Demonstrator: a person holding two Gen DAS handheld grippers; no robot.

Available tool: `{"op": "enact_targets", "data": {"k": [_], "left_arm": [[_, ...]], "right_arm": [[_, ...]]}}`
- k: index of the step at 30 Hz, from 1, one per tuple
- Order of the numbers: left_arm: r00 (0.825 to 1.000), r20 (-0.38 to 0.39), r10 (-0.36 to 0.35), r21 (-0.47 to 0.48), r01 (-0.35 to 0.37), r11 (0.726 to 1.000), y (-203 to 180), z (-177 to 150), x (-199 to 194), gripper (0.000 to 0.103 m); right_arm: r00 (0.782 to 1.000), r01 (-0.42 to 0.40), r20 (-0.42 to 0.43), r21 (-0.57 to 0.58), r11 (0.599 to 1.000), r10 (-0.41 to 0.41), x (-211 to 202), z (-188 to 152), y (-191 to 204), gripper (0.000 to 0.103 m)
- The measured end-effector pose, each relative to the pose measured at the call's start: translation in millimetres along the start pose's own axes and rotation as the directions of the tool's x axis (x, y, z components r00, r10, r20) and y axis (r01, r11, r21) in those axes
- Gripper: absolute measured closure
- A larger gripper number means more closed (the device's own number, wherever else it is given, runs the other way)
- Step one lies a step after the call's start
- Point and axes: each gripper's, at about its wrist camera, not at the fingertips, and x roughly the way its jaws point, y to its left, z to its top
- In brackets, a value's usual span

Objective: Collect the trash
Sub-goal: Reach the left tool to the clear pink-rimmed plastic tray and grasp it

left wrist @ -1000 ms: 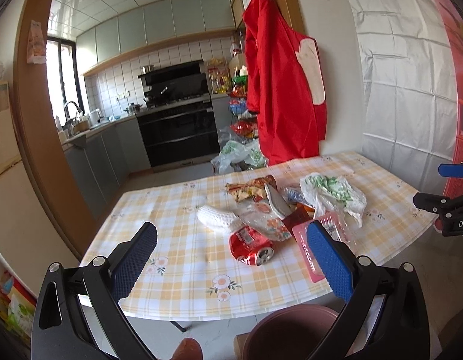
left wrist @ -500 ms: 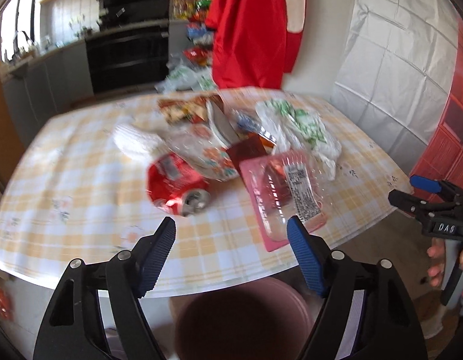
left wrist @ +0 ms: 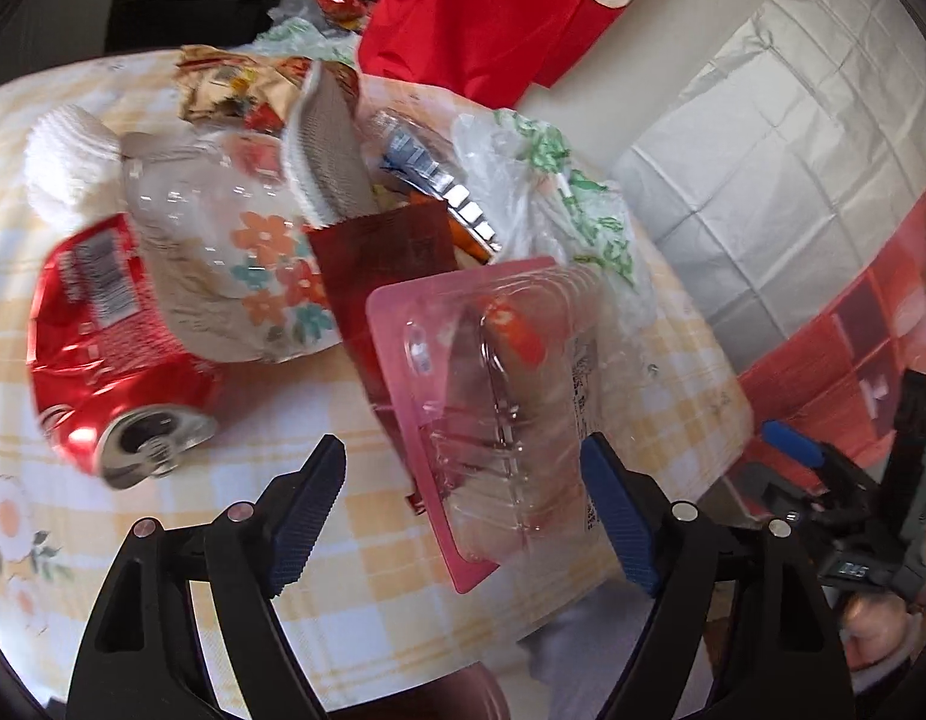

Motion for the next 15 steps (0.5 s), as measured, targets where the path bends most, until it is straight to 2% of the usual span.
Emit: {"op": "enact_targets", "data": {"k": [4, 9, 13, 14, 15], "left_arm": [[0.999, -0.018, -0.037, 0.009, 0.037, 0.999, 1.5, 1.6, 9.6, 0.012], [0.988, -0.031, -0.152, -0.019, 0.151, 0.988, -0.8, 6.1, 21.3, 0.011], [0.986, -0.039, -0.165, -0.005, 0.165, 0.986, -10.0, 9.9, 30.6, 0.012], [0.986, -0.043, -0.164, -0.005, 0.164, 0.986, -10.9, 10.3, 32.5, 0.016], [0.985, -0.049, -0.164, -0.006, 0.164, 0.986, -11.4, 10.5, 33.2, 0.030]], "right_arm": [[1.000, 0.000, -0.013, 0.005, 1.000, 0.000, 9.9, 1.5, -1.4, 0.006], [1.000, 0.003, -0.028, -0.002, 1.000, -0.003, 19.6, 4.9, 1.5, 0.006], [1.000, 0.007, -0.029, -0.009, 1.000, -0.007, 21.2, 7.7, 2.8, 0.006], [1.000, 0.008, -0.028, -0.009, 1.000, -0.008, 21.0, 8.2, 2.5, 0.006], [1.000, 0.010, -0.026, -0.010, 1.000, -0.010, 20.4, 8.5, 2.0, 0.006]]}}
